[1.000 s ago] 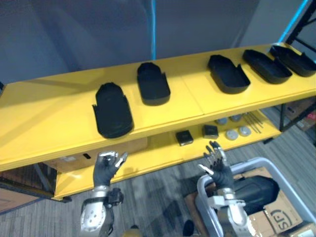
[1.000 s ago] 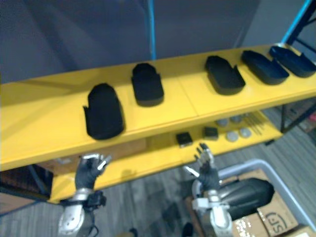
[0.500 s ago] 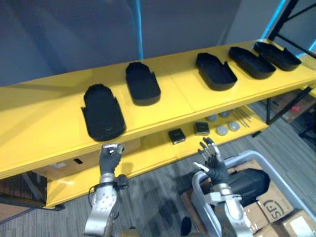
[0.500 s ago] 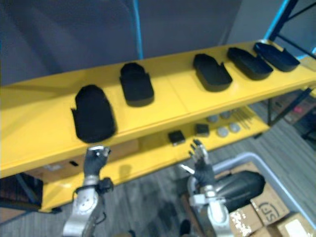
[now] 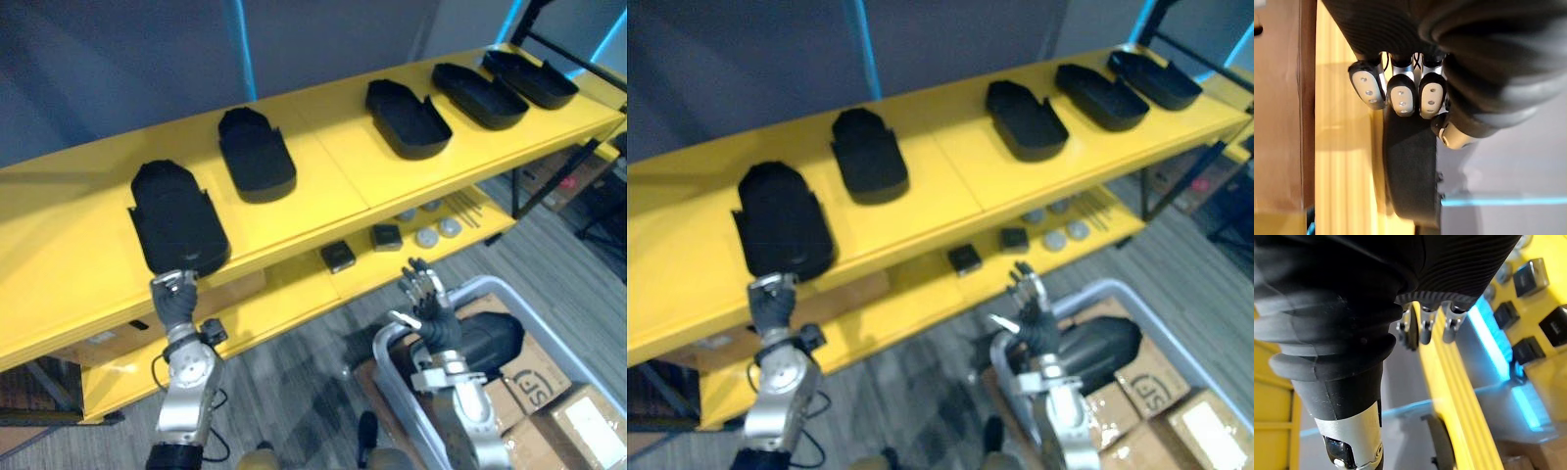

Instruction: Walk over and take plastic housings, then place them on the shelf

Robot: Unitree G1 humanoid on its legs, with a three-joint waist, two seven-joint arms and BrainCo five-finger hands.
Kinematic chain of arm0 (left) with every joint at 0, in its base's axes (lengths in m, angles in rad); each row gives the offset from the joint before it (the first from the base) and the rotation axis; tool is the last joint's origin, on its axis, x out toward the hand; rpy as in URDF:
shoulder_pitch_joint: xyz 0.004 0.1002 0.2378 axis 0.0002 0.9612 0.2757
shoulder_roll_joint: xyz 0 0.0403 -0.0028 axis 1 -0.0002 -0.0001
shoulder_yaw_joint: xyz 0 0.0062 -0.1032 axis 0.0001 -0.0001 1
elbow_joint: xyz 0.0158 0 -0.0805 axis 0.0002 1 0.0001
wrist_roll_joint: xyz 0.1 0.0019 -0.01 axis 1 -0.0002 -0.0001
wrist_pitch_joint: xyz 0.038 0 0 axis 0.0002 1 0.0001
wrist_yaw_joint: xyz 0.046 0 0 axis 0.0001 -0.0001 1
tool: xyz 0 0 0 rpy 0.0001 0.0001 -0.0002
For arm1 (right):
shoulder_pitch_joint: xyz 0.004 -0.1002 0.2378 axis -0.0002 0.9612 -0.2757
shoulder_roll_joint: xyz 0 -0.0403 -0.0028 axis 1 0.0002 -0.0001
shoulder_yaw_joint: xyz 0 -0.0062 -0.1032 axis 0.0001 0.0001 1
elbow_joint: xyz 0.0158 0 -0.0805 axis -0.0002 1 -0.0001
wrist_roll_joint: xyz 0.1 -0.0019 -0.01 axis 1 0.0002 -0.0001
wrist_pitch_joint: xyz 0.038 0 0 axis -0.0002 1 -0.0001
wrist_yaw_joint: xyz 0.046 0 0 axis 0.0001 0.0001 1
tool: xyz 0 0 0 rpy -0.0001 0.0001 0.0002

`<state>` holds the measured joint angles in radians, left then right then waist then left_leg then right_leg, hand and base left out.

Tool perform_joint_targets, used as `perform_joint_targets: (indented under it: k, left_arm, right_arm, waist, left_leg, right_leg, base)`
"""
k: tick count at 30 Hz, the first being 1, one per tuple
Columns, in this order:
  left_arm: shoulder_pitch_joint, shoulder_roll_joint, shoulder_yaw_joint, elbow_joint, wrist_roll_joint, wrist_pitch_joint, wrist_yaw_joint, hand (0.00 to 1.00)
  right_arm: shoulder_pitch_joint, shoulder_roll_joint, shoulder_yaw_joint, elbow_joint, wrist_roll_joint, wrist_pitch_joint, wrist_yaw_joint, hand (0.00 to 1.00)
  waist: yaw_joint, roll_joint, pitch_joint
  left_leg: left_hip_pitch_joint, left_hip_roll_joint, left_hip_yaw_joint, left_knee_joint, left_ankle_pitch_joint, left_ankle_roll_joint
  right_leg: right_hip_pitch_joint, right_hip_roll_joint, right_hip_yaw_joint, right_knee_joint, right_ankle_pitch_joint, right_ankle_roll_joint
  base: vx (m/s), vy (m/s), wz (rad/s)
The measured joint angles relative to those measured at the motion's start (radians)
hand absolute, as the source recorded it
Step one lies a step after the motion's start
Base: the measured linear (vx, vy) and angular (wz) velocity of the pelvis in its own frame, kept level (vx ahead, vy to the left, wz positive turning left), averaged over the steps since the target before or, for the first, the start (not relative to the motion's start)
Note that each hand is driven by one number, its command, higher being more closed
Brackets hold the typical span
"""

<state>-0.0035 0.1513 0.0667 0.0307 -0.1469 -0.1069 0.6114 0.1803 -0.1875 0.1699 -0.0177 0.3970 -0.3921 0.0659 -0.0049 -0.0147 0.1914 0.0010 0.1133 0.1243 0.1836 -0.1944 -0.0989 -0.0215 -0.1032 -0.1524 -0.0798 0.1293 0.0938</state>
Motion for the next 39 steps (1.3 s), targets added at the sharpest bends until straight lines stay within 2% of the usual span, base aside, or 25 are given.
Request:
perform_joint_targets:
  k: [10,15,20,23,29,36,37,39]
  left_arm:
    - [-0.079,0.021,0.061,0.067,-0.003,0.001,0.083,1.00]
    - [-0.134,0.058,0.128,0.115,-0.008,0.001,0.093,1.00]
    - [-0.180,0.103,0.129,0.170,-0.014,-0.016,0.091,1.00]
    - [-0.222,0.127,0.130,0.189,-0.013,-0.018,0.091,1.00]
    - [-0.285,0.159,0.129,0.241,-0.015,-0.017,0.094,1.00]
    - [-0.369,0.236,0.141,0.320,-0.053,-0.017,0.129,1.00]
    - [-0.369,0.236,0.150,0.320,-0.053,-0.017,0.132,0.00]
    - [-0.360,0.229,0.191,0.281,-0.053,-0.017,0.165,0.00]
  right_arm:
    - [-0.019,-0.007,-0.021,0.000,0.000,0.003,-0.001,0.00]
    - [-0.036,-0.017,-0.033,-0.001,0.001,0.004,-0.001,0.00]
    - [-0.036,-0.026,-0.033,-0.012,0.002,0.004,0.001,0.00]
    - [-0.051,-0.033,-0.033,-0.019,0.005,0.004,0.003,0.00]
    - [-0.075,-0.041,-0.030,-0.021,0.021,0.005,0.000,0.00]
    - [-0.081,-0.048,-0.029,-0.043,0.022,0.005,0.000,0.00]
    - [-0.081,-0.048,-0.029,-0.046,0.023,0.005,0.000,0.00]
    - [-0.074,-0.043,-0.029,-0.054,0.022,0.005,-0.001,0.00]
  waist:
    - [-0.009,0.003,0.028]
    - [-0.011,0.004,0.052]
    - [-0.011,0.004,0.055]
    - [-0.011,-0.004,0.083]
    - [-0.014,-0.006,0.099]
    - [-0.016,-0.017,0.116]
    - [-0.017,-0.017,0.116]
    - [-0.017,-0.017,0.116]
  left_leg:
    - [-0.001,0.000,0.027,0.002,-0.001,0.000]
    - [-0.004,0.000,0.046,0.002,-0.002,0.001]
    - [-0.017,-0.001,0.048,0.006,-0.002,0.002]
    - [-0.025,-0.002,0.048,0.022,-0.003,0.003]
    - [-0.042,-0.003,0.051,0.035,-0.003,0.004]
    - [-0.062,-0.003,0.051,0.039,-0.003,0.004]
    - [-0.061,-0.003,0.051,0.039,-0.003,0.004]
    - [-0.062,-0.002,0.048,0.037,-0.003,0.004]
  right_leg:
    - [-0.030,0.000,0.031,0.021,0.000,0.001]
    - [-0.049,0.000,0.049,0.033,0.000,0.001]
    - [-0.063,-0.001,0.052,0.036,0.001,0.001]
    - [-0.067,-0.002,0.060,0.038,0.004,0.001]
    - [-0.085,-0.003,0.071,0.041,0.008,0.002]
    - [-0.104,-0.003,0.073,0.043,0.015,0.000]
    - [-0.104,-0.003,0.073,0.043,0.015,0.000]
    - [-0.103,-0.002,0.071,0.042,0.015,-0.001]
  base:
    - [-0.03,0.005,-0.09]
    - [-0.03,0.003,-0.09]
    - [-0.01,0.002,-0.02]
    - [-0.04,0.002,-0.04]
    - [-0.03,-0.004,-0.03]
    - [-0.03,-0.007,0.00]
    - [0.00,0.000,0.00]
    - [0.00,0.000,0.00]
